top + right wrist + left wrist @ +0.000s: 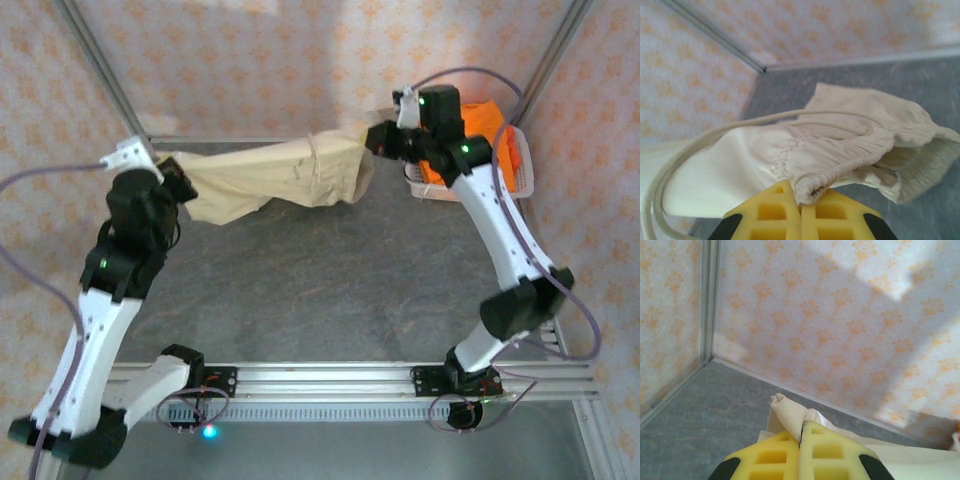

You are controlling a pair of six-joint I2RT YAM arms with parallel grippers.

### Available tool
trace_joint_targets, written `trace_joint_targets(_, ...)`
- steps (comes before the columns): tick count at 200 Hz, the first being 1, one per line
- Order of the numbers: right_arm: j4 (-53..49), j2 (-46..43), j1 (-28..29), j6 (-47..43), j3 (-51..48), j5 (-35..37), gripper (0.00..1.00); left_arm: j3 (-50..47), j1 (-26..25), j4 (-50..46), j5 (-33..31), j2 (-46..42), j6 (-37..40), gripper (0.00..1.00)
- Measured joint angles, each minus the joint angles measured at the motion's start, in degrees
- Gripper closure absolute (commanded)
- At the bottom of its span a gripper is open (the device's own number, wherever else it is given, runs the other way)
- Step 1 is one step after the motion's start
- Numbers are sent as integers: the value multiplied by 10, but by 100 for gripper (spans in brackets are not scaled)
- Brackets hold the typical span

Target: Fold and stack the shorts

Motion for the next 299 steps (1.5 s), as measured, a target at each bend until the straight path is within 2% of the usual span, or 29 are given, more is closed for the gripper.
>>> trace_joint_targets(41, 63, -186, 8, 10, -278, -17, 100, -181, -5, -12, 46, -144, -78, 100)
trace_joint_targets(59, 81, -213, 19, 29, -366, -16, 100, -222, -7, -45, 47, -150, -108, 100)
trace_joint_targets(86, 90, -205, 55, 60, -450, -6, 100, -215, -7, -87, 36, -110, -120, 100)
trace_joint_targets(106, 89, -201, 78, 94, -469, 2, 100, -164, -7, -107, 29, -57, -110, 100)
trace_joint_targets(155, 107, -179, 79, 183, -470, 31, 100, -4, -7, -105, 27, 114, -52, 100)
trace_joint_targets(204, 109, -143, 77, 215, -469, 94, 100, 144, -10, -107, 28, 330, -3, 100)
trace_joint_targets(263, 135, -102, 45, 237, -464, 115, 100, 392, -30, -133, 30, 555, 42, 100)
trace_joint_targets(278, 141, -87, 37, 241, -462, 115, 97, 447, -33, -141, 30, 610, 48, 100)
trace_joint_targets(285, 143, -80, 33, 243, -461, 115, 94, 470, -33, -143, 30, 638, 50, 97)
trace_joint_targets(294, 144, -72, 28, 246, -458, 115, 86, 497, -33, -146, 30, 670, 51, 92)
trace_joint_targets(299, 145, -67, 25, 250, -457, 116, 79, 510, -33, -149, 29, 687, 52, 86)
